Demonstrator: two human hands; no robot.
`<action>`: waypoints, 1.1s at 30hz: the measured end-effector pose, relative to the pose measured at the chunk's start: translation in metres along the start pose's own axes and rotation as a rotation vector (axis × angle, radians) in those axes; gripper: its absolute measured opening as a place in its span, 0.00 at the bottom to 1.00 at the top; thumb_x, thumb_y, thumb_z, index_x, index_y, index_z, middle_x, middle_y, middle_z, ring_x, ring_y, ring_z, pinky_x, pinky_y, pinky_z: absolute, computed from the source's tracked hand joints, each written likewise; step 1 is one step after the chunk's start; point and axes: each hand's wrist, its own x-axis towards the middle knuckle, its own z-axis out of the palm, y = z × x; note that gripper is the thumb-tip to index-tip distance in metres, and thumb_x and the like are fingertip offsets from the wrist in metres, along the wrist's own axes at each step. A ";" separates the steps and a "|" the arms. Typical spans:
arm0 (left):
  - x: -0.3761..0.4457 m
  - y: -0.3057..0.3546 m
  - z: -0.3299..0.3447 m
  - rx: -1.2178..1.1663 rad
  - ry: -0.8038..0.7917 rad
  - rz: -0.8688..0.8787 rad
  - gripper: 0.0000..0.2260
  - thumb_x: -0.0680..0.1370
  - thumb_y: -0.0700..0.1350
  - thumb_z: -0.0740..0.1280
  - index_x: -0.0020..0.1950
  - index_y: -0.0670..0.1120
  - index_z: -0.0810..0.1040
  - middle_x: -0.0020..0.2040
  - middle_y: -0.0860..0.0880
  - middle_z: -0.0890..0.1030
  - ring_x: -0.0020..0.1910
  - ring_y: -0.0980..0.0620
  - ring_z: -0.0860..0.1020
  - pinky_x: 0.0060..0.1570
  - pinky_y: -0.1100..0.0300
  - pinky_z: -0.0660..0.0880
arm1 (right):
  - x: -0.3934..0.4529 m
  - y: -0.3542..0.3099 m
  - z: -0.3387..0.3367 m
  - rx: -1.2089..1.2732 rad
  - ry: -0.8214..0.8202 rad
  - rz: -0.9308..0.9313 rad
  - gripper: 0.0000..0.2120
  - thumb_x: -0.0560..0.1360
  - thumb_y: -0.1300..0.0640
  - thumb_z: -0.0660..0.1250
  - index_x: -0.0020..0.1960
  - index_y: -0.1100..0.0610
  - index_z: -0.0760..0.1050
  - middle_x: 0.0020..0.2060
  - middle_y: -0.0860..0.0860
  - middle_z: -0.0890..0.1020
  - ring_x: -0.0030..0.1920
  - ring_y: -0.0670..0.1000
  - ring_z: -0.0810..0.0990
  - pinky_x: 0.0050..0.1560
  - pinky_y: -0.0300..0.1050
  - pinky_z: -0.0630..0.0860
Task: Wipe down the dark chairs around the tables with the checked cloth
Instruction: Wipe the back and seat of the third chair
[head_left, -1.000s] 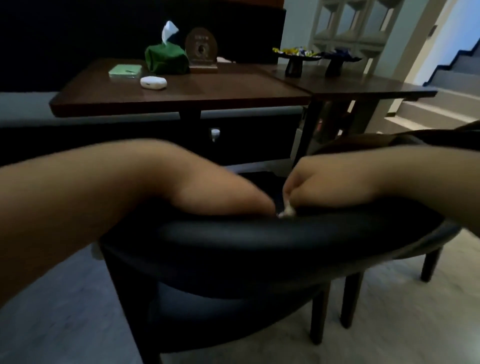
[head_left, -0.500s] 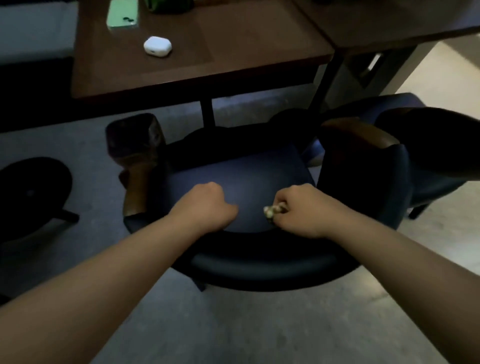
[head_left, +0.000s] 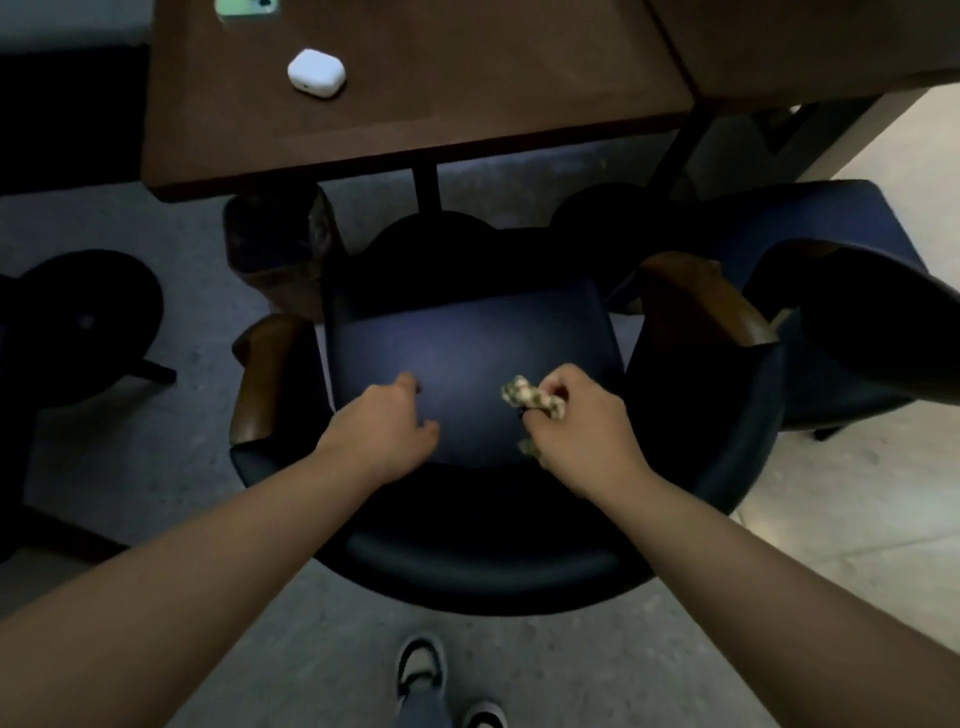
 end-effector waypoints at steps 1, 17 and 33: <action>0.003 -0.001 0.001 -0.005 -0.026 -0.013 0.22 0.77 0.54 0.64 0.69 0.49 0.67 0.55 0.45 0.80 0.52 0.43 0.79 0.51 0.49 0.78 | 0.004 0.002 0.000 0.031 0.000 0.051 0.07 0.72 0.55 0.67 0.39 0.50 0.70 0.36 0.50 0.79 0.37 0.51 0.79 0.37 0.42 0.76; 0.067 0.068 0.047 -0.261 -0.723 -0.021 0.26 0.77 0.59 0.57 0.65 0.43 0.75 0.64 0.43 0.77 0.60 0.46 0.77 0.59 0.57 0.72 | 0.093 0.015 -0.060 0.023 -0.054 0.279 0.11 0.78 0.54 0.61 0.38 0.57 0.68 0.35 0.51 0.73 0.43 0.54 0.74 0.36 0.45 0.65; 0.088 0.066 0.108 -0.664 -1.083 -0.112 0.18 0.73 0.61 0.66 0.53 0.49 0.80 0.50 0.50 0.84 0.47 0.51 0.81 0.60 0.55 0.74 | 0.136 0.052 0.002 -0.866 -0.976 0.210 0.19 0.83 0.56 0.50 0.69 0.62 0.69 0.67 0.59 0.72 0.63 0.58 0.73 0.62 0.46 0.68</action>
